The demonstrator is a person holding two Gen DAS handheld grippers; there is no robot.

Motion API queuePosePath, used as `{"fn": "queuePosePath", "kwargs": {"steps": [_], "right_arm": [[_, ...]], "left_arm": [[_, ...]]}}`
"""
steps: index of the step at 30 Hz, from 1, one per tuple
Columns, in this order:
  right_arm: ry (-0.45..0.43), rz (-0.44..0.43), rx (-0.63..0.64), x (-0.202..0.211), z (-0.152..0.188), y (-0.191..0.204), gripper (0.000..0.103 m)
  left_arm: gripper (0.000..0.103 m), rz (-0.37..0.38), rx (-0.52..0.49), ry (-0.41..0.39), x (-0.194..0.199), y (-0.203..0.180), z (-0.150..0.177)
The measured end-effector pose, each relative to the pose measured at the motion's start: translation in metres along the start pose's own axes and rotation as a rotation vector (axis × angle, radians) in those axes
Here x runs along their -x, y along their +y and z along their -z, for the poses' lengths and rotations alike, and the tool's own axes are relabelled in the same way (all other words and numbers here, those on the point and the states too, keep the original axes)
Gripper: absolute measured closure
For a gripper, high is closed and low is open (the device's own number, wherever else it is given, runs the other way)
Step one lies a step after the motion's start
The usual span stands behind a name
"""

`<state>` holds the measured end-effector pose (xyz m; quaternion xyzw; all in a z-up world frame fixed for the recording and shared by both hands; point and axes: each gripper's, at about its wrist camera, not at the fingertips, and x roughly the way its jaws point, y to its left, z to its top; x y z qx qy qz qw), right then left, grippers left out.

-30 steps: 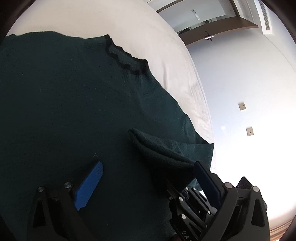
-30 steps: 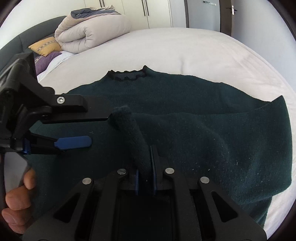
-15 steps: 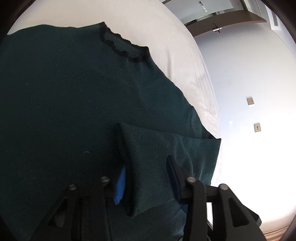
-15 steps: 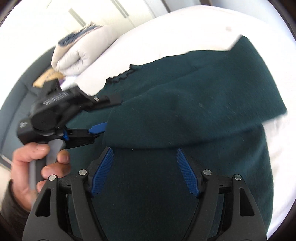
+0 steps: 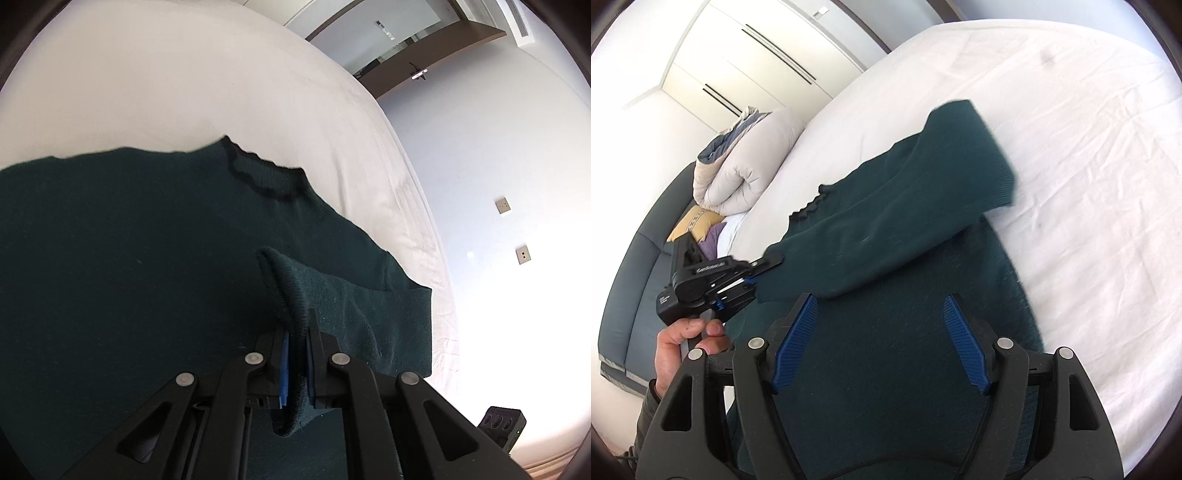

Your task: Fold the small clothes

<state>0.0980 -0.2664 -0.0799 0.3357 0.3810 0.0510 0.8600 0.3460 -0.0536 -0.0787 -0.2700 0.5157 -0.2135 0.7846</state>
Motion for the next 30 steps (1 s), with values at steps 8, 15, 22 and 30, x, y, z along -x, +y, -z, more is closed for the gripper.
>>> {"fn": "queuePosePath", "kwargs": {"steps": [8,15,22,30], "right_arm": [[0.006,-0.044,-0.161,-0.017,-0.019,-0.030,0.033],[0.000,-0.143,-0.342,-0.029,-0.037,-0.052,0.033],[0.019,-0.229,-0.511,-0.056,-0.056,-0.063,0.031],[-0.042,-0.199,-0.523,-0.061,-0.065,-0.076,0.031]], "left_arm": [[0.096,-0.043,0.060,-0.032,0.018,0.051,-0.019],[0.096,-0.048,0.086,-0.054,0.012,0.066,-0.018],[0.096,-0.027,0.133,-0.081,0.025,0.082,-0.005],[0.096,-0.026,0.164,-0.074,0.024,0.100,0.001]]}}
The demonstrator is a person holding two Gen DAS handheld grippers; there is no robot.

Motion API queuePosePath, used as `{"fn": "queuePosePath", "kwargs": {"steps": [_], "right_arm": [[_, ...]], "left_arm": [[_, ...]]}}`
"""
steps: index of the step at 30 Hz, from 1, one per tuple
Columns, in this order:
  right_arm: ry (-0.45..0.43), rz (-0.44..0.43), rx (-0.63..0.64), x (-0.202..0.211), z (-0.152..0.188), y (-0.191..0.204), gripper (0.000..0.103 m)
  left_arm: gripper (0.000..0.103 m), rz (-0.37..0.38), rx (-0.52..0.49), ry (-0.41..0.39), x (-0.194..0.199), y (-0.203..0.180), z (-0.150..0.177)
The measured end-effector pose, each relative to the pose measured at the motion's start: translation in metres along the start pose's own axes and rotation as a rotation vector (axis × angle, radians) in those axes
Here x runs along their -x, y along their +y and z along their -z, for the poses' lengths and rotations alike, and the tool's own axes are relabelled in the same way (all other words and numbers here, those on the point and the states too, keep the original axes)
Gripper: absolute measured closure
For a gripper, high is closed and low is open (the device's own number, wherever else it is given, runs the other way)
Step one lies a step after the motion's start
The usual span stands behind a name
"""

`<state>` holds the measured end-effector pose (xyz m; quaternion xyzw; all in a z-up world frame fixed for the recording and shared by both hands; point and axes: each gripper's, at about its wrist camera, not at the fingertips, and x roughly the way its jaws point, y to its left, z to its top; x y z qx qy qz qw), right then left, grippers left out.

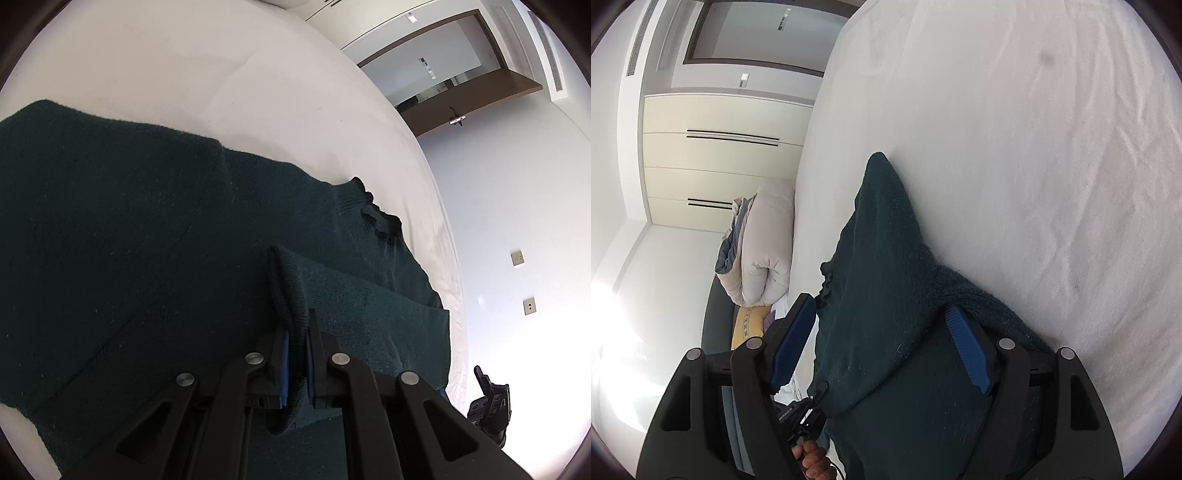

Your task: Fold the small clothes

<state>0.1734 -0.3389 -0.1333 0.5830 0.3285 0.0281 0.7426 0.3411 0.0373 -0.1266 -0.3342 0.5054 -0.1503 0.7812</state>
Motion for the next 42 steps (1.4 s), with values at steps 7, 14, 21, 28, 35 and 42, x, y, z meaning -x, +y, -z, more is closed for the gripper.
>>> {"fn": "queuePosePath", "kwargs": {"steps": [7,14,21,28,35,42], "right_arm": [[-0.029,0.017,0.004,0.006,0.001,-0.006,0.031],[-0.028,0.046,0.179,0.028,-0.001,0.040,0.031],[0.210,0.053,0.238,-0.047,-0.031,0.047,0.031],[0.224,0.020,0.186,-0.083,-0.072,0.046,0.031],[0.250,-0.037,0.126,-0.108,-0.105,0.046,0.030],[0.325,-0.066,0.214,-0.073,-0.069,0.031,0.031]], "left_arm": [[0.095,-0.010,-0.024,0.002,-0.005,0.002,0.001],[0.093,-0.006,-0.036,-0.002,-0.012,0.002,0.002],[0.092,0.016,-0.078,-0.020,-0.015,0.009,0.002],[0.091,0.082,-0.128,-0.077,-0.017,0.020,0.007],[0.091,0.112,-0.133,-0.096,-0.014,0.028,0.008],[0.091,0.122,-0.133,-0.104,-0.007,0.036,0.008]]}}
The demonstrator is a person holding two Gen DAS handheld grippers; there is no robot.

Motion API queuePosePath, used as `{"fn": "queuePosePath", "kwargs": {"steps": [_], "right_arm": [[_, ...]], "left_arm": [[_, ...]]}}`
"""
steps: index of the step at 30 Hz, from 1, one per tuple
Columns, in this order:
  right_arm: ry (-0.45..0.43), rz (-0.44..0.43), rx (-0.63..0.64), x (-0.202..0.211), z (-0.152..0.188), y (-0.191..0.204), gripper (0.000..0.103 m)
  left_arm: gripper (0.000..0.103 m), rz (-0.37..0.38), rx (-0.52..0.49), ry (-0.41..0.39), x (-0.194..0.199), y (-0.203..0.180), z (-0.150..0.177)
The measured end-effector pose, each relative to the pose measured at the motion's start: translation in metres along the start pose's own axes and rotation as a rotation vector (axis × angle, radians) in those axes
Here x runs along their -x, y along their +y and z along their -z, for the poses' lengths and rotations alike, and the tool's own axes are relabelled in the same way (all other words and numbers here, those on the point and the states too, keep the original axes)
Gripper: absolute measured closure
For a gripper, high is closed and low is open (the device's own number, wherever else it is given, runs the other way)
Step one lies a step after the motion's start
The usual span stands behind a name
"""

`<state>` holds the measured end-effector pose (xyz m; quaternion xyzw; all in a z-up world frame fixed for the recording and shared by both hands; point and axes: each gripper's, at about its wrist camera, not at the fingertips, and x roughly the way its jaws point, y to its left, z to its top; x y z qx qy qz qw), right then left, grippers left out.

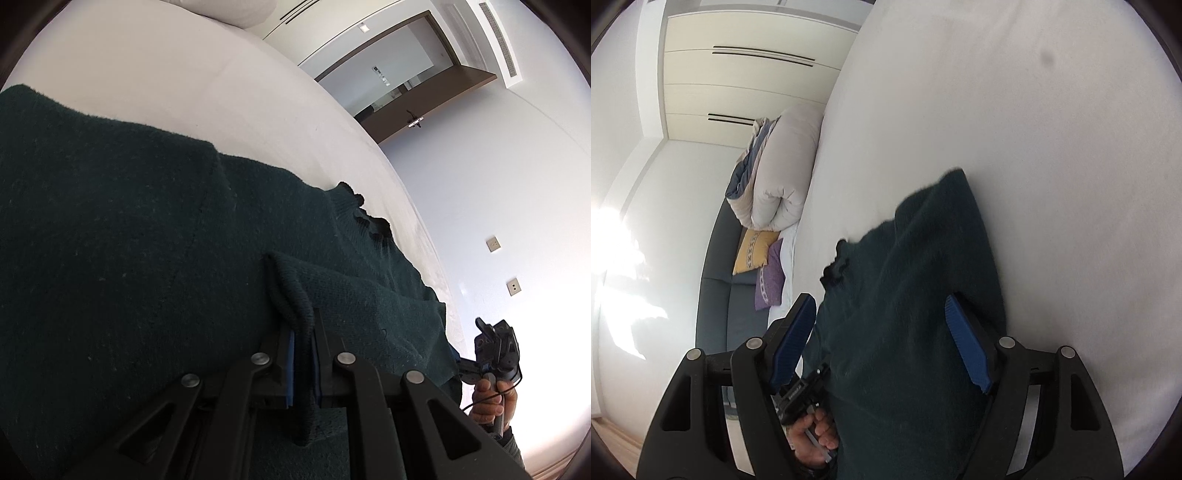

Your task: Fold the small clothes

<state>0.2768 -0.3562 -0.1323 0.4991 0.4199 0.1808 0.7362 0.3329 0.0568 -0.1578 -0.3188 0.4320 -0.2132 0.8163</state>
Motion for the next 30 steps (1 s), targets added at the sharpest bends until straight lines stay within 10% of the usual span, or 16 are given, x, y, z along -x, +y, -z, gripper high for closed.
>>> {"fn": "queuePosePath", "kwargs": {"steps": [12,16,18,30], "right_arm": [[-0.097,0.013,-0.026,0.072,0.108,-0.020,0.031],[-0.150,0.007,-0.038,0.097,0.151,-0.009,0.031],[-0.151,-0.003,0.000,0.103,0.178,0.003,0.031],[-0.021,-0.060,0.065,0.042,0.269,0.078,0.031]], "left_arm": [[0.091,0.011,0.006,0.009,0.011,-0.004,0.000],[0.026,0.011,0.005,-0.073,0.071,-0.009,0.009],[0.014,0.001,0.013,-0.163,0.115,-0.003,0.014],[0.024,-0.124,0.656,-0.605,0.352,0.213,0.055]]}}
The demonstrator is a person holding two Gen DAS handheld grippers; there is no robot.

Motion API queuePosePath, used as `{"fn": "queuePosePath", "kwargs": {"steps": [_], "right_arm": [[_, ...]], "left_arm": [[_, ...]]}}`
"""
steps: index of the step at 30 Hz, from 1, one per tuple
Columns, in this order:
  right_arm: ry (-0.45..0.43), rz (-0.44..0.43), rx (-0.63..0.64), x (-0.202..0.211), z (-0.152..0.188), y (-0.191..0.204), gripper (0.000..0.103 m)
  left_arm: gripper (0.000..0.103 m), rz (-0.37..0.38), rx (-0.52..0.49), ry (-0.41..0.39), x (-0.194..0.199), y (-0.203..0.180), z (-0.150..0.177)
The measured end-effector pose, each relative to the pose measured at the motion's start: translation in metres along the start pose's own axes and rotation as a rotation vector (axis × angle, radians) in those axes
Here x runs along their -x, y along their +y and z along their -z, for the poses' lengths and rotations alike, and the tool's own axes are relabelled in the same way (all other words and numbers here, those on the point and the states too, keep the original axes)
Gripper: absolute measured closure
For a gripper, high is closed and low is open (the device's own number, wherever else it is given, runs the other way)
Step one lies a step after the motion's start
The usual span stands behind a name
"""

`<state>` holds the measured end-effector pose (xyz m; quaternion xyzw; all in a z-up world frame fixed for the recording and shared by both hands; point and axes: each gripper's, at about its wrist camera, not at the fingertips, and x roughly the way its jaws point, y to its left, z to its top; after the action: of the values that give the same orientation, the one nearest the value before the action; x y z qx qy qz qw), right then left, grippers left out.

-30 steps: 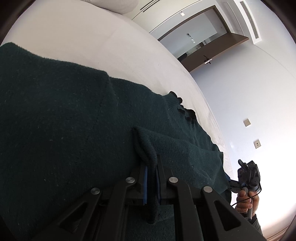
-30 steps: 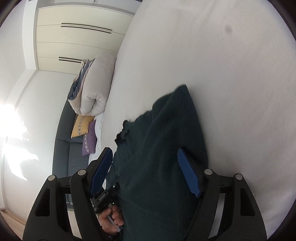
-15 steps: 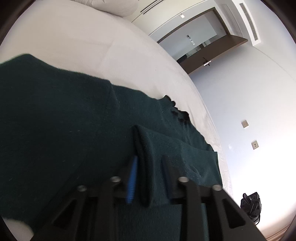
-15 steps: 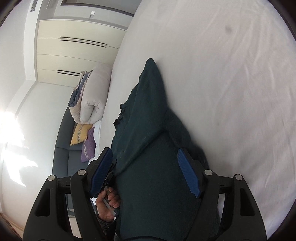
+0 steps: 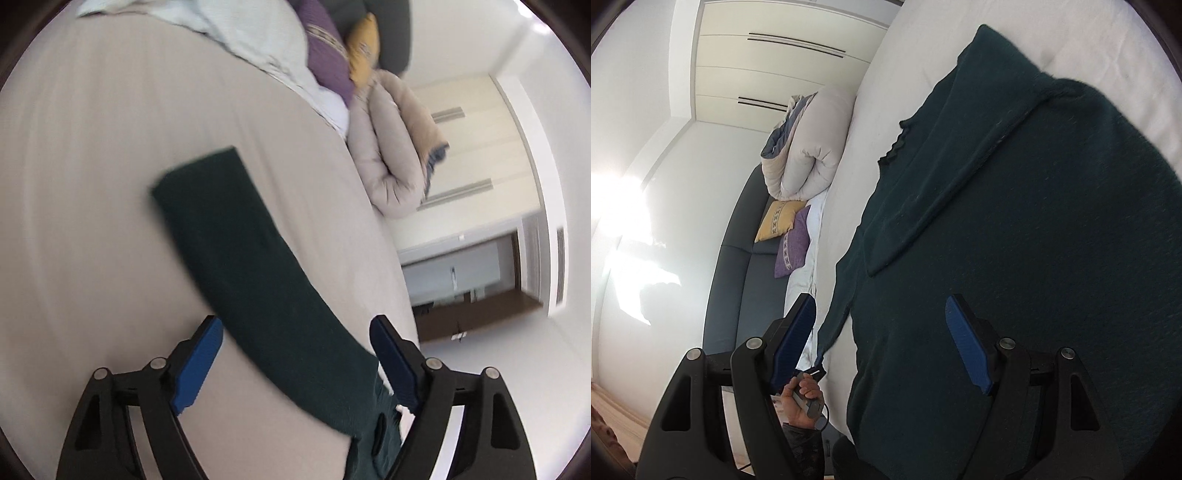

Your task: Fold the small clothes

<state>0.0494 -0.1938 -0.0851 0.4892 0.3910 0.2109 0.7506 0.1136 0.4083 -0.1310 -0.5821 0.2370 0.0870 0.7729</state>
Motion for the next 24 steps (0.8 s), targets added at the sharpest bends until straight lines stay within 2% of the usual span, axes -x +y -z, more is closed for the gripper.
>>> {"fn": "queuePosePath", "kwargs": {"steps": [2,6,9,10,12,14,15,18,21,24], "right_arm": [[0.023,0.001,0.013,-0.014,0.009,0.011,0.031],[0.054,0.014,0.035,-0.034,0.019,0.028,0.031],[0.057,0.029,0.039,-0.041,0.024,0.035,0.031],[0.057,0.030,0.039,-0.042,0.023,0.036,0.031],[0.059,0.032,0.043,-0.046,0.019,0.036,0.031],[0.057,0.043,0.048,-0.047,0.019,0.036,0.031],[0.056,0.044,0.048,-0.047,0.018,0.035,0.031],[0.048,0.043,0.040,-0.044,0.014,0.029,0.031],[0.039,0.038,0.039,-0.041,0.010,0.024,0.031],[0.032,0.029,0.027,-0.036,0.003,0.017,0.031]], "left_arm": [[0.034,0.009,0.070,-0.007,-0.002,0.017,-0.014],[0.035,-0.014,0.100,0.003,-0.020,0.018,-0.025],[0.035,-0.029,0.168,-0.029,-0.025,0.021,-0.033],[0.039,-0.032,0.173,-0.036,-0.026,0.020,-0.033],[0.057,-0.057,0.176,-0.045,-0.029,0.019,-0.034],[0.095,-0.087,0.186,-0.039,-0.036,0.023,-0.036],[0.096,-0.101,0.186,-0.035,-0.038,0.024,-0.036],[0.096,-0.152,0.094,-0.054,-0.037,0.003,-0.028],[0.096,-0.175,-0.103,-0.048,-0.046,-0.055,-0.009],[0.096,-0.167,-0.342,-0.009,-0.067,-0.129,0.028]]}}
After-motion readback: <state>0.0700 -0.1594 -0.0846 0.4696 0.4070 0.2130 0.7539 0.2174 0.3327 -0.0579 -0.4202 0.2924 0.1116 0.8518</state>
